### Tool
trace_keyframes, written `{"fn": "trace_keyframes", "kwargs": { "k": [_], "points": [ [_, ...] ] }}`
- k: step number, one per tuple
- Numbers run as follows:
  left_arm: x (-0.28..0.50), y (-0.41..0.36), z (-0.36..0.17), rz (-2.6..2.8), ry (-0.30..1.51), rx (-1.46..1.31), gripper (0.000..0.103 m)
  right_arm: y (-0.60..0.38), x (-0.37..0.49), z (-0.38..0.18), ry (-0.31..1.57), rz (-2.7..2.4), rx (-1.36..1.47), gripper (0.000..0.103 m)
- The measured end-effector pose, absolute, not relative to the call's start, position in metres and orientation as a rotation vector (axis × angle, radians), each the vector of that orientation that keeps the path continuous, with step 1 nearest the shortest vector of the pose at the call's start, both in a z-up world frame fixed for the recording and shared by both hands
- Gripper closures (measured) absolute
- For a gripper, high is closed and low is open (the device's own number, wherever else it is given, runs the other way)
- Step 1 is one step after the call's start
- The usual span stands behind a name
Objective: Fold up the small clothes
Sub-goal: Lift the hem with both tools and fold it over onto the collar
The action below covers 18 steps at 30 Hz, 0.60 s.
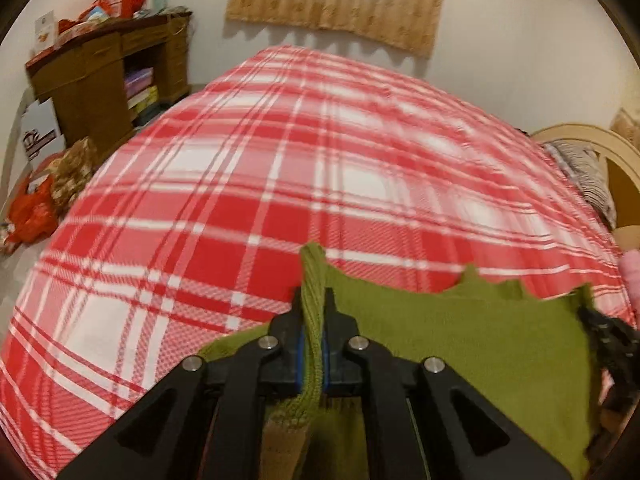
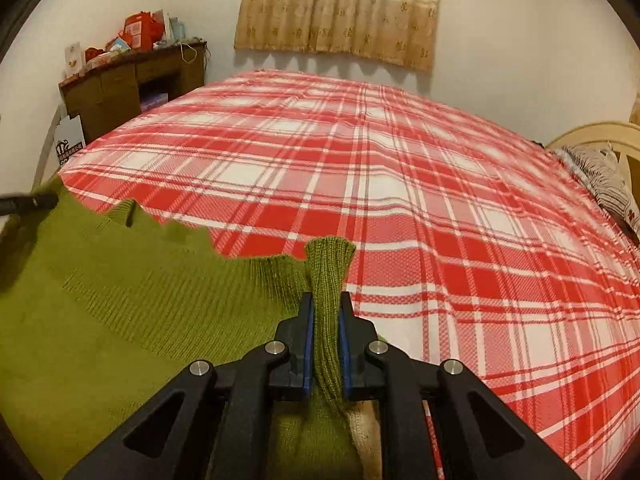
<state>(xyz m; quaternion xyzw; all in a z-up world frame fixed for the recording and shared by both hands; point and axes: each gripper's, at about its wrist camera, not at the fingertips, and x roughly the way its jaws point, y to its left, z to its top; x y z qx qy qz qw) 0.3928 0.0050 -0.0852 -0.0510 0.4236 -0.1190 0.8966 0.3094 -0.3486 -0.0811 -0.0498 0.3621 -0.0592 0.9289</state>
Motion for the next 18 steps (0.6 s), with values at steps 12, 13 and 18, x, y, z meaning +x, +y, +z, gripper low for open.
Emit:
{"fn": "trace_keyframes", "kwargs": {
  "k": [12,13,18],
  "points": [
    [0.374,0.026,-0.059,-0.202,0.877,-0.107,0.068,-0.377,0.252,-0.055,0.702,-0.166,0.06,0.076],
    [0.359,0.029,-0.049,-0.183,0.851,-0.069,0.066,-0.383,0.23,-0.045,0.665,-0.18,0.092,0.067],
    [0.275,0.023,-0.033,-0.245,0.775,0.045,0.042,-0.39,0.134,-0.033,0.608,-0.183,0.215,0.037]
  ]
}}
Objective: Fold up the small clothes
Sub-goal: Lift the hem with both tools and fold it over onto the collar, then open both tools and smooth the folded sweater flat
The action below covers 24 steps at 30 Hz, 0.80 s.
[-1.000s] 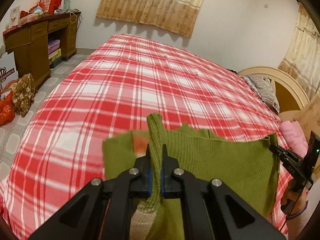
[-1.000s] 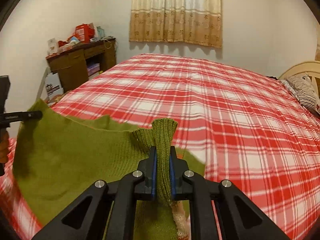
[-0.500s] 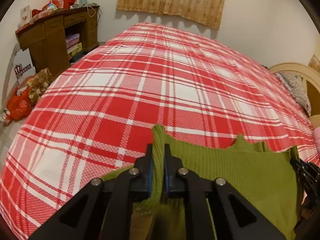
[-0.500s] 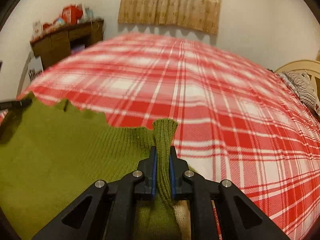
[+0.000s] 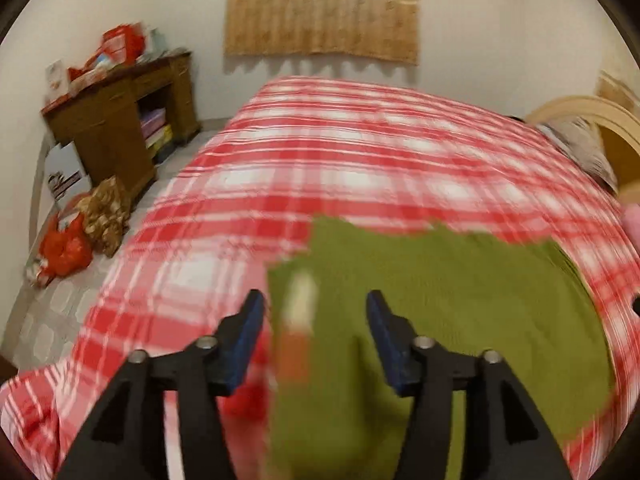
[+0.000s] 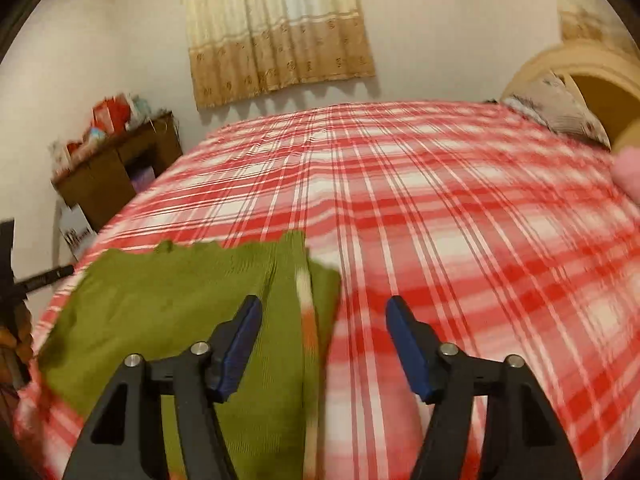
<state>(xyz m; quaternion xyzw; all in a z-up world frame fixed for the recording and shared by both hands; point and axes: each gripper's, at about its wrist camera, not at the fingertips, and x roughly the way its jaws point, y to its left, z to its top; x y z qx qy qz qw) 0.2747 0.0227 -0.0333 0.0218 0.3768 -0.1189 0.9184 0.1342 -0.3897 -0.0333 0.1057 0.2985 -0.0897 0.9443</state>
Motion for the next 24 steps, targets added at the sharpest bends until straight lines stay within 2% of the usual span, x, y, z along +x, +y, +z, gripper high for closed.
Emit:
{"fn": "trace_keyframes", "kwargs": {
  "k": [3,8,9,10,11,12,13,14,19,24],
  "points": [
    [0.22,0.012,-0.041,-0.293,0.771,0.043,0.042,-0.381,0.101,-0.051,0.639,-0.131,0.289,0.038],
    [0.181,-0.005,-0.057,-0.309,0.782,0.02,0.042,-0.355,0.091,-0.084,0.708,-0.123,0.297,0.038],
    [0.177,-0.007,-0.062,-0.312,0.794,0.01,0.042,-0.353,0.091,-0.089,0.719,-0.131,0.278,0.04],
    [0.178,-0.008,-0.065,-0.305,0.802,0.006,0.042,-0.348,0.093,-0.094,0.733,-0.139,0.254,0.061],
    [0.178,-0.009,-0.068,-0.295,0.811,0.0,0.042,-0.341,0.095,-0.1,0.744,-0.131,0.239,0.071],
    [0.175,-0.008,-0.07,-0.291,0.812,-0.004,0.041,-0.339,0.092,-0.102,0.744,-0.135,0.226,0.073],
    [0.174,-0.008,-0.073,-0.29,0.812,-0.006,0.04,-0.33,0.089,-0.102,0.731,-0.153,0.182,0.081],
    [0.174,-0.006,-0.077,-0.285,0.815,-0.003,0.04,-0.325,0.086,-0.103,0.732,-0.147,0.16,0.084],
    [0.168,-0.001,-0.086,-0.275,0.794,0.022,0.04,-0.314,0.07,-0.108,0.778,-0.141,0.07,0.088],
    [0.158,-0.002,-0.092,-0.258,0.74,0.106,0.039,-0.331,0.059,-0.113,0.744,-0.122,0.177,0.088]
  ]
}}
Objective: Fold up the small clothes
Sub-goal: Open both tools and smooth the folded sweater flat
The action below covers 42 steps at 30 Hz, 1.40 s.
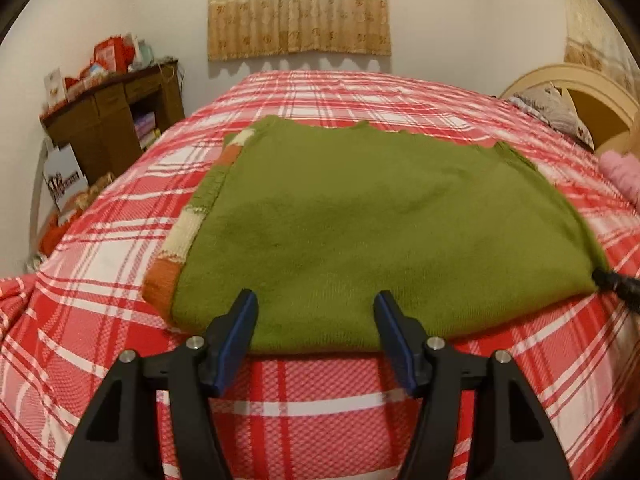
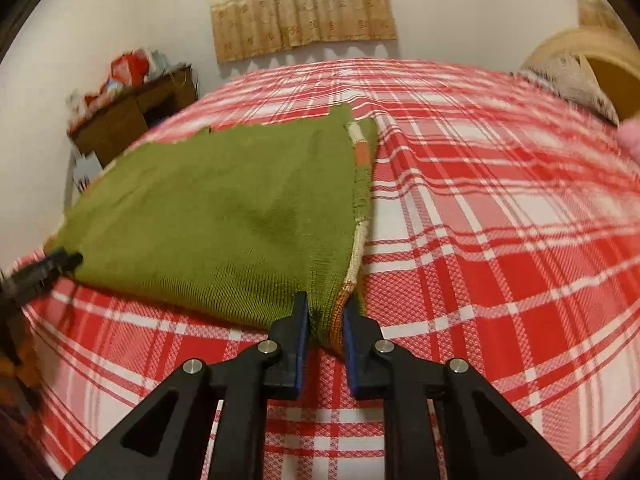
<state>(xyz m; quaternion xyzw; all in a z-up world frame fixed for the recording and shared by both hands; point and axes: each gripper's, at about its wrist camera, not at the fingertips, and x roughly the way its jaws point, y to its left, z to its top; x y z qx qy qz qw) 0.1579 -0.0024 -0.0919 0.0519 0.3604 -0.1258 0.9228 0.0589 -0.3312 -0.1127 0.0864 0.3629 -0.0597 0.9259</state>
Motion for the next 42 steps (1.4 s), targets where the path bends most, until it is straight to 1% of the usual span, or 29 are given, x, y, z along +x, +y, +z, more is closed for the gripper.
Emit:
{"fn": "trace_keyframes", "kwargs": {
  "k": [2,4,5,6,8,10,13,17,21,23,25,27,30,33,36,39,42],
  "points": [
    [0.156,-0.001,-0.088,-0.264,0.748,0.108,0.039,-0.33,0.058,-0.111,0.744,-0.11,0.175,0.086],
    [0.154,0.009,-0.083,-0.285,0.765,0.069,0.038,-0.331,0.053,-0.104,0.751,-0.113,0.172,0.078],
    [0.151,0.018,-0.082,-0.296,0.77,0.035,0.035,-0.333,0.047,-0.099,0.738,-0.128,0.179,0.077],
    [0.149,0.03,-0.077,-0.288,0.773,-0.019,0.029,-0.334,0.039,-0.092,0.707,-0.153,0.179,0.077],
    [0.148,0.047,-0.073,-0.216,0.761,-0.073,0.023,-0.33,0.025,-0.077,0.643,-0.23,0.126,0.077],
    [0.15,0.061,-0.068,-0.145,0.745,-0.102,0.023,-0.314,0.023,-0.065,0.607,-0.198,0.07,0.077],
    [0.16,0.068,-0.066,-0.087,0.745,-0.128,0.023,-0.276,0.043,-0.056,0.603,-0.063,0.029,0.077],
    [0.18,0.055,-0.071,0.0,0.793,-0.082,0.023,-0.23,0.085,-0.055,0.603,0.074,0.075,0.077],
    [0.184,0.044,-0.073,0.038,0.803,0.0,0.023,-0.193,0.125,-0.074,0.652,0.124,0.065,0.077],
    [0.184,0.04,-0.073,0.057,0.79,0.048,0.022,-0.179,0.14,-0.099,0.712,0.124,0.032,0.077],
    [0.183,0.041,-0.073,0.08,0.789,0.077,0.02,-0.178,0.144,-0.114,0.737,0.112,0.024,0.077],
    [0.182,0.041,-0.073,0.105,0.788,0.09,0.013,-0.184,0.141,-0.111,0.722,0.126,0.051,0.077],
    [0.18,0.042,-0.074,0.15,0.798,0.085,0.013,-0.191,0.141,-0.113,0.709,0.147,0.093,0.077],
    [0.166,0.054,-0.066,0.167,0.779,0.011,0.012,-0.187,0.141,-0.113,0.702,0.142,0.083,0.077],
    [0.142,0.073,-0.065,0.101,0.745,-0.204,0.012,-0.185,0.14,-0.113,0.695,0.138,0.067,0.073],
    [0.138,0.071,-0.078,0.034,0.796,-0.295,0.012,-0.184,0.138,-0.113,0.691,0.147,0.063,0.07],
    [0.147,0.058,-0.092,0.011,0.86,-0.285,0.012,-0.185,0.137,-0.113,0.687,0.151,0.065,0.069]
  ]
}}
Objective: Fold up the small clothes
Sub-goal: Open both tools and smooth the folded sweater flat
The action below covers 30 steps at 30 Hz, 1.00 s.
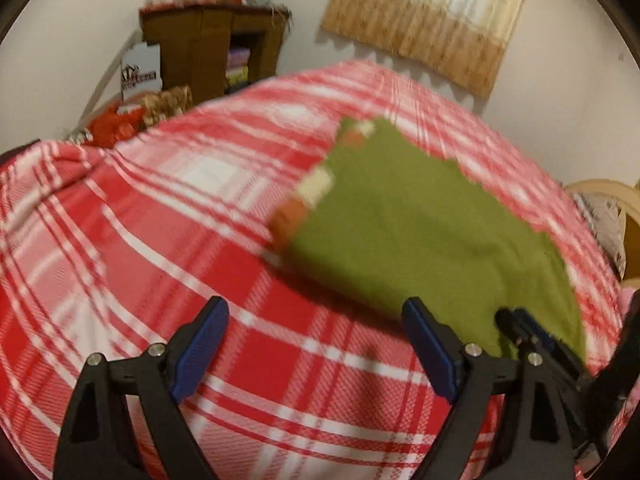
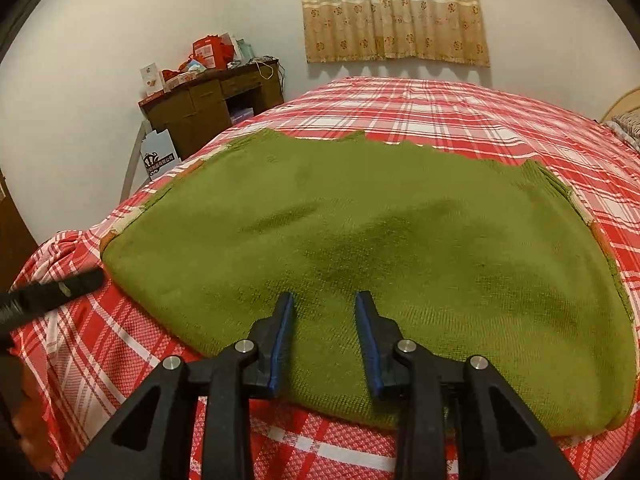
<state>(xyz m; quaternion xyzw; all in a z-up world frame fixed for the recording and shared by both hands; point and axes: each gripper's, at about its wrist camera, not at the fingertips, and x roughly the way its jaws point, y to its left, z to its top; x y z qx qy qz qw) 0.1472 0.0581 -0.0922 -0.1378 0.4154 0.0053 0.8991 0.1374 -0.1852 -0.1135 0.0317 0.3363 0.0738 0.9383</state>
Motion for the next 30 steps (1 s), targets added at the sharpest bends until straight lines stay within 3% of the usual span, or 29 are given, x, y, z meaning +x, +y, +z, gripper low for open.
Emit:
{"fn": "trace_keyframes", "kwargs": {
  "k": [6,12,19,22,27,30],
  "points": [
    [0.157,0.046,-0.098,0.028,0.851,-0.257,0.012,-0.189,0.136,-0.115,0.679,0.171,0.079,0.064],
    [0.184,0.061,-0.094,-0.053,0.817,-0.497,0.012,-0.186,0.136,-0.115,0.676,0.185,0.072,0.057],
    [0.214,0.045,-0.091,-0.097,0.789,-0.445,0.014,-0.184,0.137,-0.115,0.675,0.187,0.063,0.056],
    [0.224,0.051,-0.092,-0.132,0.767,-0.505,0.02,-0.185,0.137,-0.115,0.675,0.189,0.067,0.056],
    [0.214,0.058,-0.104,-0.11,0.736,-0.492,0.044,-0.183,0.136,-0.116,0.674,0.195,0.071,0.054],
    [0.213,0.058,-0.103,-0.116,0.736,-0.476,0.044,-0.182,0.137,-0.116,0.674,0.196,0.065,0.053]
  ]
}}
